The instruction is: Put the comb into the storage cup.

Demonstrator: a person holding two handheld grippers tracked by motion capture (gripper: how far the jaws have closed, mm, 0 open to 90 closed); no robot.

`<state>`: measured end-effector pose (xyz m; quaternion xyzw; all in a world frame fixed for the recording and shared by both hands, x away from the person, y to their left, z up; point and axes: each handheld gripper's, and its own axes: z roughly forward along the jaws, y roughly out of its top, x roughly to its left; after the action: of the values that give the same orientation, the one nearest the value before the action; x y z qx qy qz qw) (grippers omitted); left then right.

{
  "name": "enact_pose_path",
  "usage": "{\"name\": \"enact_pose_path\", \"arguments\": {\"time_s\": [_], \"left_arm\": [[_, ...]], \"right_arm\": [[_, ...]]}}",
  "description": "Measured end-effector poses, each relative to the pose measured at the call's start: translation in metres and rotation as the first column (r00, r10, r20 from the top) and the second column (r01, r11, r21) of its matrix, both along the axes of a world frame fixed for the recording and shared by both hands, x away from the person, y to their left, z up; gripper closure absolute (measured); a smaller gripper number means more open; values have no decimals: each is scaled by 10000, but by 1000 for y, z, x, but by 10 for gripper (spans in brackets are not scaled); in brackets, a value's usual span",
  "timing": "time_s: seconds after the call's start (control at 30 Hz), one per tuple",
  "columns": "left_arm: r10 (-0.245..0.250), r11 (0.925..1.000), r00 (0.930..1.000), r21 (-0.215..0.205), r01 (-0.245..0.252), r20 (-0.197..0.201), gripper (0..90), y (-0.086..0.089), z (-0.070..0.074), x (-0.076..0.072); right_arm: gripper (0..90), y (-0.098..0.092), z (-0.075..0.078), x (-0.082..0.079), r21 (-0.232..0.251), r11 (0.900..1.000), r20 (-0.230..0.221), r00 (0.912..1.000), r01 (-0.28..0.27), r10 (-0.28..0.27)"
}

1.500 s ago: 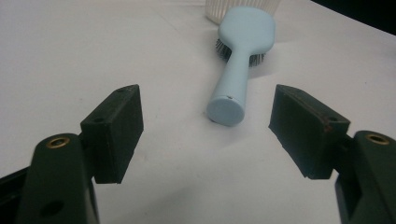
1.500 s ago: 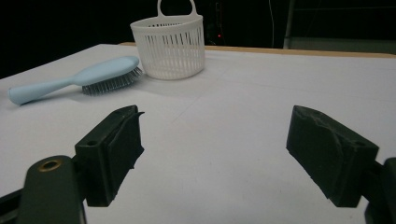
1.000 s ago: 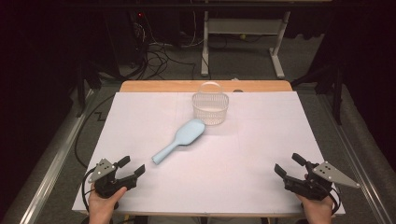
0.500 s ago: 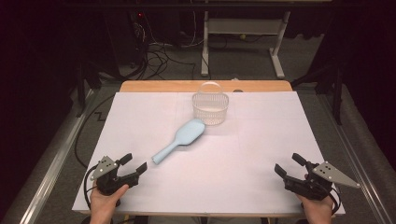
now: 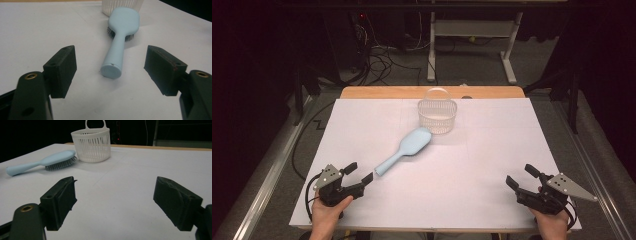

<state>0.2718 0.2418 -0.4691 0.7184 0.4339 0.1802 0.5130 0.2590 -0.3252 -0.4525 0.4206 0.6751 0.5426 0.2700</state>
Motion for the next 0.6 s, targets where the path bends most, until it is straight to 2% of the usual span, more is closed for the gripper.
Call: {"name": "enact_pose_path", "arguments": {"time_s": [0.6], "left_arm": [[-172, 9998, 9998, -57, 172, 59, 268, -10, 4, 7]], "right_arm": [[188, 0, 0, 0, 61, 10000, -32, 10000, -2, 2]]}}
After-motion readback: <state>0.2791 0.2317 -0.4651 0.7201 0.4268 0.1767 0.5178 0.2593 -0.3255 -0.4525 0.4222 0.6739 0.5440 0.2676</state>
